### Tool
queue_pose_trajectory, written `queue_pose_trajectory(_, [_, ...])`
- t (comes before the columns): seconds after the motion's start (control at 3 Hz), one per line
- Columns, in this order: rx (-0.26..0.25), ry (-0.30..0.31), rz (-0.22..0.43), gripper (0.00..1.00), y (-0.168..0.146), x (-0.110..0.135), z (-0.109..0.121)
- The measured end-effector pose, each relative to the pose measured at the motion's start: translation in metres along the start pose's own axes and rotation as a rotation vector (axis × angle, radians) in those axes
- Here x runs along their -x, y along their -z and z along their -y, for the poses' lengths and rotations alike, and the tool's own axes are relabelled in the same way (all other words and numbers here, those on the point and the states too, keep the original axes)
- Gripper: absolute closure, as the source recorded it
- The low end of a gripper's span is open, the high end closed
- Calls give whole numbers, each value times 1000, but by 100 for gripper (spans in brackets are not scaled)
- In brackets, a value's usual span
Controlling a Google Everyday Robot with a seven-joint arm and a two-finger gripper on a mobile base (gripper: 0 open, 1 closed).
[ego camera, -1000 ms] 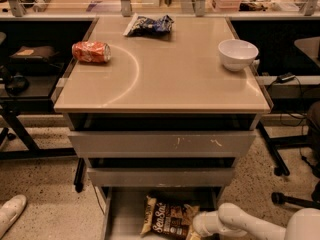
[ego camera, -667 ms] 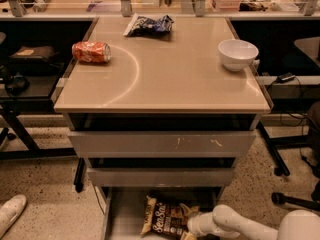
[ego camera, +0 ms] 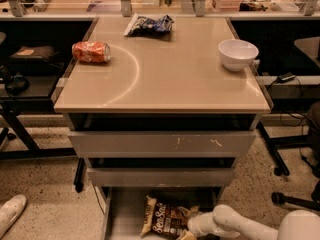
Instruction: Pick brown chip bag from bottom drawer and place on counter
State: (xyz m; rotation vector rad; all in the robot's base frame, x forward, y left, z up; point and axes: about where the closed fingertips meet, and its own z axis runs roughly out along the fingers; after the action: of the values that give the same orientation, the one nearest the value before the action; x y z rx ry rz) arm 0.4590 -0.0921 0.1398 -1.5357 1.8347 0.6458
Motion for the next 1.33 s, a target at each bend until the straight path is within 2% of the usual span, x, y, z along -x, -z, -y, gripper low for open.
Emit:
queue_pose_trajectory(1.0, [0, 0, 0, 90, 0, 0, 0])
queue_pose_trajectory(1.33, [0, 0, 0, 100, 0, 0, 0])
